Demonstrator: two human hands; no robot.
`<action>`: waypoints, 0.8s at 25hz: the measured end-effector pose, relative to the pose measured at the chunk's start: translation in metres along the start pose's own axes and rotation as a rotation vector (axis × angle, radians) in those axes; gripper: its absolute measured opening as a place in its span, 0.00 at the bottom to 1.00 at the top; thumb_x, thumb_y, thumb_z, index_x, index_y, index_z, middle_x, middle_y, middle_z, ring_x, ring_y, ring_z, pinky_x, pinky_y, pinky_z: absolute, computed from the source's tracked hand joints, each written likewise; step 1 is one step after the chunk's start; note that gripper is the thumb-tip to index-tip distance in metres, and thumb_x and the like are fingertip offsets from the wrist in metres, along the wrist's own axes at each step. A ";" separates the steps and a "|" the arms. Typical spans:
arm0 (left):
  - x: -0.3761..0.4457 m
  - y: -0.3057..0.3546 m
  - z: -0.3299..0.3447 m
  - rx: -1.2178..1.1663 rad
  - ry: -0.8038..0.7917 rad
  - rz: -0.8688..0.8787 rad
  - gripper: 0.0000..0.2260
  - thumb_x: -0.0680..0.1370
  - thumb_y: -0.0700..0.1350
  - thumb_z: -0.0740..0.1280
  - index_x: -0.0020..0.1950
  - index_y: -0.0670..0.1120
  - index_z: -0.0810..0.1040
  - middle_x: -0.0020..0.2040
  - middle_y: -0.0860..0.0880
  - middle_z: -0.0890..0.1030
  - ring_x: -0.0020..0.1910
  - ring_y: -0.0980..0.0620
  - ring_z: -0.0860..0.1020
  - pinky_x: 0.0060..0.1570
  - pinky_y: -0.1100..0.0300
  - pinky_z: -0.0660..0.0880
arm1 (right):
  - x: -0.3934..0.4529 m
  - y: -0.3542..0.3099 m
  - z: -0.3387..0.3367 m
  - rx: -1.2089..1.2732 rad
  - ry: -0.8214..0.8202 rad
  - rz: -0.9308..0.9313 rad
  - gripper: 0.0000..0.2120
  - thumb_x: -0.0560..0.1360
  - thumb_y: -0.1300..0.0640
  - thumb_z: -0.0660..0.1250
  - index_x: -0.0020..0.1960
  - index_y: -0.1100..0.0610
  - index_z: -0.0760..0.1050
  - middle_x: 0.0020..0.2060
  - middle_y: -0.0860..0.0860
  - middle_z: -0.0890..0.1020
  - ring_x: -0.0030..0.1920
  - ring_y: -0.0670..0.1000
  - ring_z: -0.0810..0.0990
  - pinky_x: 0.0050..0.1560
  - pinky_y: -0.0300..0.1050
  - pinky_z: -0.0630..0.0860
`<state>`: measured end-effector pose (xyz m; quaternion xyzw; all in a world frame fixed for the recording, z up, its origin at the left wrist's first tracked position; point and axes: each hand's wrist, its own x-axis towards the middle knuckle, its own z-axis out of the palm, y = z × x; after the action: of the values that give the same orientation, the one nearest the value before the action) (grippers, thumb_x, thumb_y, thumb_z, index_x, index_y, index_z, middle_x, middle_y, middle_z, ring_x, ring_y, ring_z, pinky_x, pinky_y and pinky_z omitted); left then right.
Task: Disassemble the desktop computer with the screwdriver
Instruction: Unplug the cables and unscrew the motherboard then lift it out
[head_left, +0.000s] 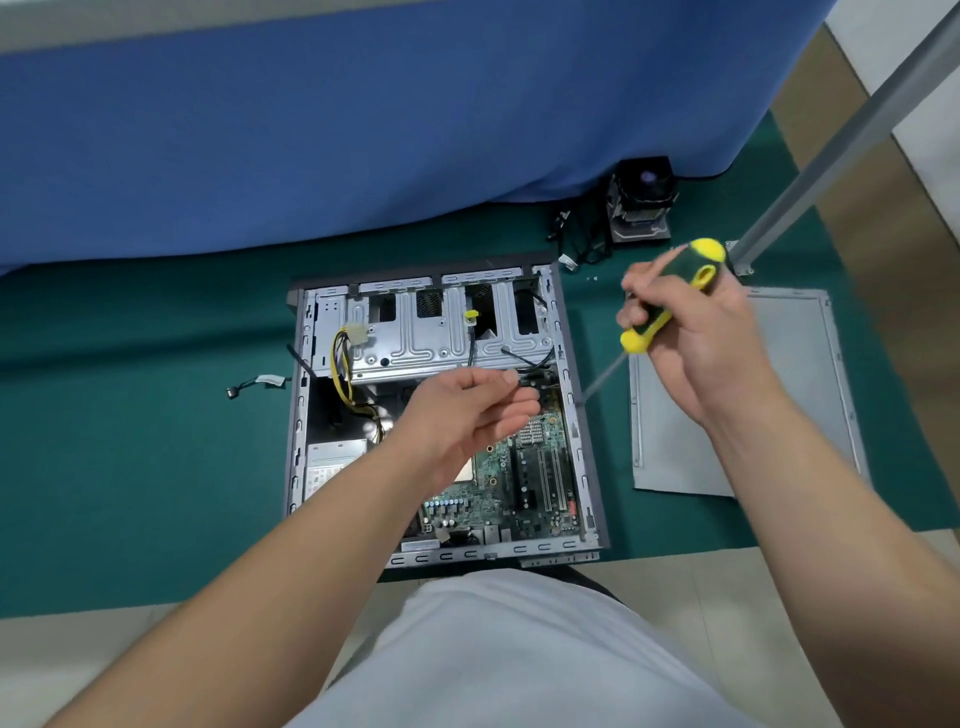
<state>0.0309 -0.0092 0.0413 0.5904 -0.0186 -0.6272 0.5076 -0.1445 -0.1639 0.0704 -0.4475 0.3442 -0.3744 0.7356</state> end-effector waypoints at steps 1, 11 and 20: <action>0.001 0.002 0.007 -0.016 -0.006 0.006 0.12 0.79 0.40 0.71 0.59 0.35 0.79 0.52 0.38 0.87 0.49 0.46 0.87 0.43 0.62 0.83 | 0.002 0.002 0.003 -0.146 -0.029 -0.007 0.09 0.71 0.64 0.72 0.40 0.51 0.78 0.39 0.54 0.81 0.33 0.49 0.74 0.35 0.45 0.72; 0.020 0.009 0.047 0.038 0.074 -0.007 0.07 0.85 0.38 0.64 0.50 0.37 0.79 0.38 0.42 0.85 0.37 0.49 0.85 0.42 0.59 0.84 | 0.001 0.049 -0.001 -0.919 -0.218 -0.030 0.07 0.71 0.49 0.78 0.44 0.43 0.81 0.36 0.42 0.83 0.34 0.40 0.78 0.33 0.31 0.72; 0.050 0.019 0.072 0.128 0.074 0.020 0.11 0.86 0.38 0.59 0.49 0.40 0.79 0.50 0.37 0.85 0.46 0.44 0.84 0.53 0.49 0.84 | 0.017 0.067 -0.009 -1.191 -0.061 -0.252 0.09 0.73 0.52 0.73 0.40 0.54 0.74 0.31 0.47 0.77 0.34 0.52 0.76 0.33 0.49 0.73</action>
<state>-0.0014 -0.0926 0.0385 0.6443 -0.0458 -0.5973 0.4754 -0.1278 -0.1604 0.0029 -0.8299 0.4176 -0.1884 0.3184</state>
